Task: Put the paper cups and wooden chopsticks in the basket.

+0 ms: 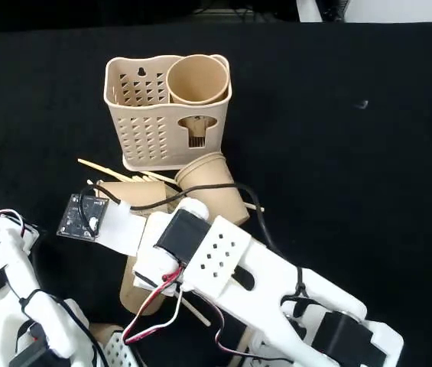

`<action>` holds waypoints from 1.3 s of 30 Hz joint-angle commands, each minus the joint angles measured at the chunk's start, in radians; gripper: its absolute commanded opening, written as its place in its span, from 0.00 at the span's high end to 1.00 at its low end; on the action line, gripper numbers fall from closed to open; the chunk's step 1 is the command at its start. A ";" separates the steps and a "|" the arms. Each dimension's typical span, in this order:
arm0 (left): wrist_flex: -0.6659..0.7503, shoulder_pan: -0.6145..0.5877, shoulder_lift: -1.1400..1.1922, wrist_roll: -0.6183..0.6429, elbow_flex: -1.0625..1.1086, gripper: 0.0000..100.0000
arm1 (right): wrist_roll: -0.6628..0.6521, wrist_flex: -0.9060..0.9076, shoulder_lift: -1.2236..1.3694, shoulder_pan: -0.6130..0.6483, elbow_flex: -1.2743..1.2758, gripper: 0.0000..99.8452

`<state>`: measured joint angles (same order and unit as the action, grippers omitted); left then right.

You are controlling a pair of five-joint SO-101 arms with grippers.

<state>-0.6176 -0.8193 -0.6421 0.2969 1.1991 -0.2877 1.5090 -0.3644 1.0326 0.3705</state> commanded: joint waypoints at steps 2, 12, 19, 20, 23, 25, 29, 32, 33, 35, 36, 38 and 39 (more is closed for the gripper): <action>0.018 -0.010 -0.026 0.008 -0.041 0.83 | -0.012 -0.094 -0.039 0.046 0.079 0.99; 0.018 -0.010 -0.026 0.008 -0.041 0.83 | 0.009 -0.132 -0.038 0.160 0.140 0.88; 0.018 -0.010 -0.026 0.008 -0.041 0.83 | 0.008 -0.126 -0.047 0.075 0.113 0.98; 0.018 -0.010 -0.026 0.008 -0.041 0.83 | 0.006 -0.109 -0.048 0.049 0.094 0.99; 0.018 -0.010 -0.026 0.008 -0.041 0.83 | 0.005 -0.021 -0.051 -0.014 0.002 0.99; 0.018 -0.010 -0.026 0.008 -0.041 0.83 | 0.005 0.057 -0.073 -0.040 -0.088 0.99; 0.018 -0.010 -0.026 0.008 -0.041 0.83 | 0.005 0.215 -0.139 -0.095 -0.332 0.99; 0.018 -0.010 -0.026 0.008 -0.041 0.83 | 0.005 0.253 -0.171 -0.178 -0.524 0.99; 0.018 -0.010 -0.026 0.008 -0.041 0.83 | 0.005 0.249 -0.174 -0.219 -0.578 0.99; 0.018 -0.010 -0.026 0.008 -0.041 0.83 | 0.005 0.224 -0.176 -0.299 -0.662 0.99; 0.018 -0.010 -0.026 0.008 -0.041 0.83 | 0.005 0.199 -0.174 -0.342 -0.690 0.99; 0.018 -0.010 -0.026 0.008 -0.041 0.83 | 0.005 0.100 -0.170 -0.433 -0.708 0.99; 0.018 -0.007 -0.026 0.008 -0.041 0.83 | -0.011 0.046 -0.162 -0.470 -0.710 0.99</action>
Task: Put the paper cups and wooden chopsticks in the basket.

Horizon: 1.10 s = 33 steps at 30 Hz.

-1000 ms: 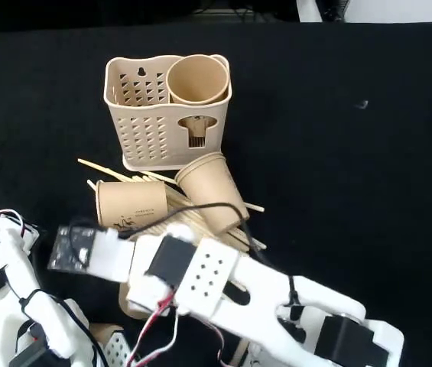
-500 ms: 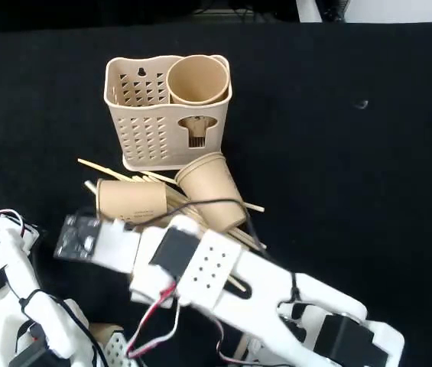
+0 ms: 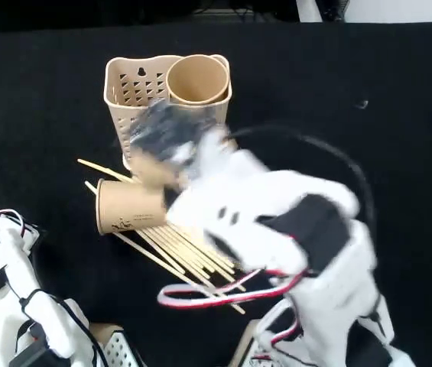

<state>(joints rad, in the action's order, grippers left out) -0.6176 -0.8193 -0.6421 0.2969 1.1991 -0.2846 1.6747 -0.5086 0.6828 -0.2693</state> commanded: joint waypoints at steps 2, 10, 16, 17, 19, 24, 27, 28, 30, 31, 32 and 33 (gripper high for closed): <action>0.018 -0.005 -0.026 0.008 -0.041 0.83 | -0.094 -0.233 0.007 -0.173 -0.064 0.99; 0.018 -0.005 -0.026 0.008 -0.041 0.83 | -0.345 -0.390 0.251 -0.222 -0.076 0.99; 0.018 -0.005 -0.026 0.008 -0.041 0.83 | -0.408 -0.390 0.390 -0.222 -0.148 0.99; 0.018 -0.005 -0.026 0.008 -0.041 0.83 | -0.408 -0.388 0.403 -0.222 -0.170 0.99; 0.018 -0.005 -0.026 0.008 -0.041 0.83 | -0.408 -0.385 0.414 -0.222 -0.213 0.99; 0.018 -0.004 -0.026 0.008 -0.041 0.83 | -0.402 -0.385 0.424 -0.222 -0.320 0.99; 0.018 -0.004 -0.026 0.008 -0.041 0.83 | -0.402 -0.399 0.438 -0.222 -0.321 0.99; 0.018 -0.004 -0.026 0.008 -0.041 0.83 | -0.402 -0.400 0.447 -0.222 -0.315 0.99; 0.018 -0.004 -0.026 0.008 -0.041 0.83 | -0.402 -0.400 0.476 -0.229 -0.298 0.99; 0.018 -0.004 -0.026 0.008 -0.041 0.83 | -0.402 -0.405 0.495 -0.241 -0.288 0.99; 0.018 -0.005 -0.026 0.008 -0.041 0.83 | -0.402 -0.407 0.515 -0.250 -0.288 0.99; 0.018 -0.005 -0.026 0.008 -0.041 0.83 | -0.402 -0.407 0.536 -0.259 -0.288 0.99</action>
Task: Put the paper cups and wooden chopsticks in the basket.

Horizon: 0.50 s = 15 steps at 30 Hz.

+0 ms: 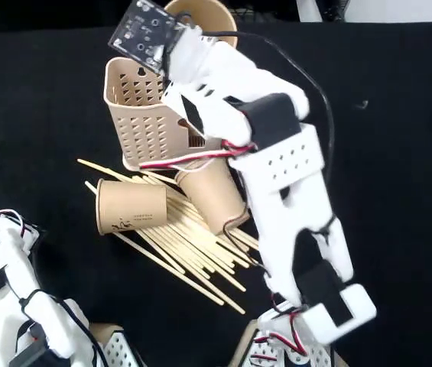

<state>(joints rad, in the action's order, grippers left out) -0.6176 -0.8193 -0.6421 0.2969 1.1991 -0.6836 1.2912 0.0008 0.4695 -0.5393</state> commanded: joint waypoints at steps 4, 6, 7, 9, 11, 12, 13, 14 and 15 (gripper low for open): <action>0.018 -0.007 -0.026 0.008 -0.041 0.83 | -0.005 -0.018 0.090 -0.078 -0.019 0.99; 0.018 -0.005 -0.026 0.008 -0.041 0.83 | -0.003 -0.009 0.093 -0.080 -0.019 0.98; 0.018 -0.005 -0.026 0.008 -0.041 0.83 | -0.003 0.009 0.093 -0.075 -0.019 0.98; 0.018 -0.004 -0.026 0.008 -0.041 0.83 | -0.003 0.055 0.093 -0.071 -0.042 0.93; 0.018 -0.004 -0.026 0.008 -0.041 0.83 | -0.003 0.098 0.093 -0.055 -0.082 0.85; 0.018 -0.004 -0.026 0.008 -0.041 0.83 | -0.003 0.115 0.094 -0.054 -0.099 0.81; 0.018 -0.004 -0.026 0.008 -0.041 0.83 | -0.003 0.127 0.099 -0.051 -0.114 0.78; 0.018 -0.004 -0.026 0.008 -0.041 0.83 | -0.003 0.130 0.101 -0.049 -0.124 0.77; 0.018 -0.004 -0.026 0.008 -0.041 0.83 | -0.003 0.127 0.102 -0.048 -0.127 0.77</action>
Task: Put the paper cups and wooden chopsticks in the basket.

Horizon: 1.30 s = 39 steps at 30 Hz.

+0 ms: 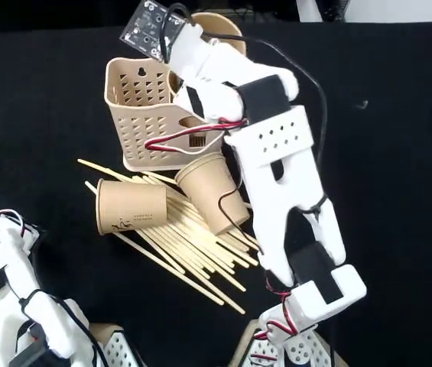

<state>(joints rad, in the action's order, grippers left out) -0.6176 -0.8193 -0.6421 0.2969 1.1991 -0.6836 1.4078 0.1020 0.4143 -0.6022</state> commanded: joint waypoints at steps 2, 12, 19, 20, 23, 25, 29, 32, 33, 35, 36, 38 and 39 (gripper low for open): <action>0.018 -0.004 -0.026 0.008 -0.041 0.83 | -0.009 0.005 0.001 0.008 -0.068 0.79; 0.018 -0.004 -0.026 0.008 -0.041 0.83 | 0.084 0.100 -0.041 0.066 -0.094 0.82; 0.018 -0.002 -0.026 0.008 -0.041 0.83 | 0.203 0.322 -0.087 0.215 -0.093 0.83; 0.018 -0.002 -0.026 0.008 -0.041 0.83 | 0.210 0.353 -0.091 0.224 -0.091 0.83; 0.018 -0.002 -0.026 0.008 -0.041 0.83 | 0.235 0.358 -0.133 0.190 -0.028 0.83; 0.018 -0.002 -0.026 0.008 -0.041 0.83 | 0.252 0.345 -0.165 0.158 0.067 0.83; 0.020 -0.001 -0.026 0.008 -0.041 0.83 | 0.353 0.279 -0.217 0.155 0.318 0.83; 0.028 0.012 -0.026 0.008 -0.038 0.83 | 0.497 0.132 -0.254 0.164 0.499 0.83; 0.041 0.015 -0.026 0.008 -0.031 0.83 | 0.549 0.083 -0.266 0.181 0.553 0.83; 0.046 0.016 -0.026 0.008 -0.031 0.83 | 0.660 0.008 -0.277 0.226 0.651 0.83; 0.046 0.015 -0.026 0.008 -0.031 0.83 | 0.709 -0.029 -0.282 0.259 0.696 0.83; 0.046 0.008 -0.026 0.008 -0.031 0.83 | 0.776 -0.100 -0.286 0.328 0.757 0.83; 0.046 0.007 -0.026 0.008 -0.033 0.83 | 0.789 -0.138 -0.286 0.361 0.774 0.83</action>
<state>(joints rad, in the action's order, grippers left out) -0.5900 -0.8178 -0.6421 0.2969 1.1991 0.0269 1.3740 -0.1174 0.6874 0.1250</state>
